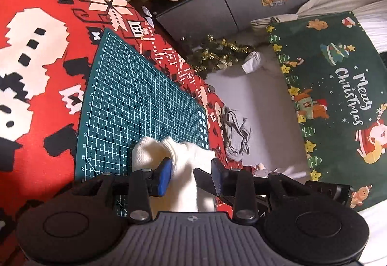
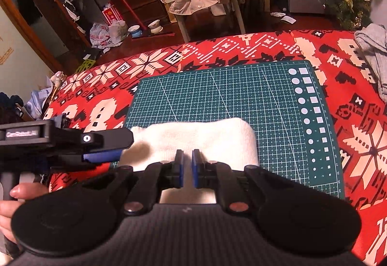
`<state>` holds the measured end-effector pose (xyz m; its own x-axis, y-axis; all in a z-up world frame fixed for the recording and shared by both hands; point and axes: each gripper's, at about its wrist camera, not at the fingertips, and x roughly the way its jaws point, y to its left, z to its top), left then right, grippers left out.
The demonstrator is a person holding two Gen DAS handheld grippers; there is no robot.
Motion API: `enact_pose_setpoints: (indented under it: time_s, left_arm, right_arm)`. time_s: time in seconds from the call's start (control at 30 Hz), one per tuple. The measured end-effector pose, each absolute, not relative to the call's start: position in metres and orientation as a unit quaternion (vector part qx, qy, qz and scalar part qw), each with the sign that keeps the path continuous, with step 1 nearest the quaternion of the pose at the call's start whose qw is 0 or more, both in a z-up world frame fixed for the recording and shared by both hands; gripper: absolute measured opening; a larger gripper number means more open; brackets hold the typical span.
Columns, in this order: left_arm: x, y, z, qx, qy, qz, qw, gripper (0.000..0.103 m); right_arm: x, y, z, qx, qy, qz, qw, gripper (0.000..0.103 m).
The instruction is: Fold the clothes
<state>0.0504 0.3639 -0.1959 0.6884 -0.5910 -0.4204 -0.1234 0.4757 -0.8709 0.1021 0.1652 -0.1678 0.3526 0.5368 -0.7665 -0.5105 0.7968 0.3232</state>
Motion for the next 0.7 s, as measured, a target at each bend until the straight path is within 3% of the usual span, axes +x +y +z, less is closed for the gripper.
enact_pose_setpoints:
  time_s: [0.03,0.1,0.17,0.47,0.7]
  left_arm:
    - [0.051,0.363,-0.197,-0.489,0.368,-0.149,0.777,0.033]
    - [0.053,0.360,-0.197,-0.485,0.375,-0.139,0.778,0.017]
    - [0.055,0.357,-0.193,-0.476,0.381,-0.118,0.784,0.007]
    - [0.036,0.306,-0.157,-0.334,0.381,0.020,0.862,0.006]
    - [0.038,0.332,-0.173,-0.401,0.384,-0.005,0.832,0.006]
  right_arm:
    - [0.102,0.165,-0.168,0.015,0.471,0.318,0.822,0.008]
    - [0.102,0.165,-0.168,0.016,0.471,0.318,0.822,0.009]
    - [0.101,0.165,-0.168,0.016,0.469,0.318,0.823,0.009]
    - [0.096,0.157,-0.169,0.018,0.457,0.315,0.831,0.002]
    - [0.127,0.141,-0.169,0.059,0.463,0.290,0.835,0.000]
